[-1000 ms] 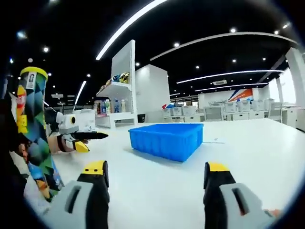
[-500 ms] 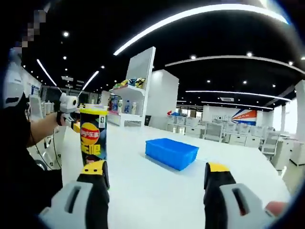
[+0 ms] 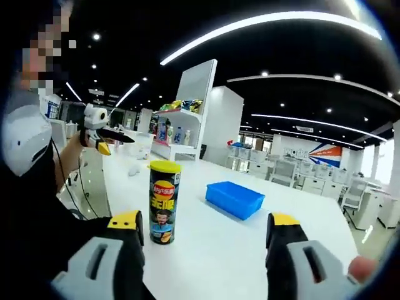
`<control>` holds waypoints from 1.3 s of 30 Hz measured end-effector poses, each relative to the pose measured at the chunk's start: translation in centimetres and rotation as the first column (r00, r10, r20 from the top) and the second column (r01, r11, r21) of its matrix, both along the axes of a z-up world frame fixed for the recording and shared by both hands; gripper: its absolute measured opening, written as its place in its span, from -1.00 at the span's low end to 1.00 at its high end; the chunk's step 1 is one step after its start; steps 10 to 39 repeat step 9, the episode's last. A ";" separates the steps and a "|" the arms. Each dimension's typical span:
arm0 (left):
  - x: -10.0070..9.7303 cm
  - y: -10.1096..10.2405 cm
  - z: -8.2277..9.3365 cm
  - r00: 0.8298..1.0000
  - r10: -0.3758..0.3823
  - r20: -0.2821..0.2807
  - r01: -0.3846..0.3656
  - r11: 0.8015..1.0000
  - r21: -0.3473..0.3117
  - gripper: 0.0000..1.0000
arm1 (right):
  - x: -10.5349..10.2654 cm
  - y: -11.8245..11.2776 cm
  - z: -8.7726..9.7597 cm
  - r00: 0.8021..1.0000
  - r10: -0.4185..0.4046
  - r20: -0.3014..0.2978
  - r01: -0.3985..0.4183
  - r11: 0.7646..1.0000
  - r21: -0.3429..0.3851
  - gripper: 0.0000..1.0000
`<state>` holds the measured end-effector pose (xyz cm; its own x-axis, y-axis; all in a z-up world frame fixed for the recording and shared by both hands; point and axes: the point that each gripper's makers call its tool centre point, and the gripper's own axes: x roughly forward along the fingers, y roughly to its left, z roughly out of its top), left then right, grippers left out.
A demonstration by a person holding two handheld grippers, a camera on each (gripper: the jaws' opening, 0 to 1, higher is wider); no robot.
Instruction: Open the lid of the chip container on the table, take out the chips, place them into the box in front of the container, and close the lid
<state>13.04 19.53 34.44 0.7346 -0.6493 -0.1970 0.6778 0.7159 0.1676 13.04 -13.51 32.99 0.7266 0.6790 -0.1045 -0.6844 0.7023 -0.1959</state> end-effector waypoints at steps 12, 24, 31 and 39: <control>-0.4 0.1 -1.4 0.999 0.004 -0.040 -0.003 1.000 0.022 0.74 | 0.3 -0.2 -1.1 1.000 -0.017 -0.016 0.016 0.998 -0.064 0.54; -0.4 0.1 -1.4 0.999 0.004 -0.040 -0.003 1.000 0.022 0.74 | 0.3 -0.2 -1.1 1.000 -0.017 -0.016 0.016 0.998 -0.064 0.54; -0.4 0.1 -1.4 0.999 0.004 -0.040 -0.003 1.000 0.022 0.74 | 0.3 -0.2 -1.1 1.000 -0.017 -0.016 0.016 0.998 -0.064 0.54; -0.4 0.1 -1.4 0.999 0.004 -0.040 -0.003 1.000 0.022 0.74 | 0.3 -0.2 -1.1 1.000 -0.017 -0.016 0.016 0.998 -0.064 0.54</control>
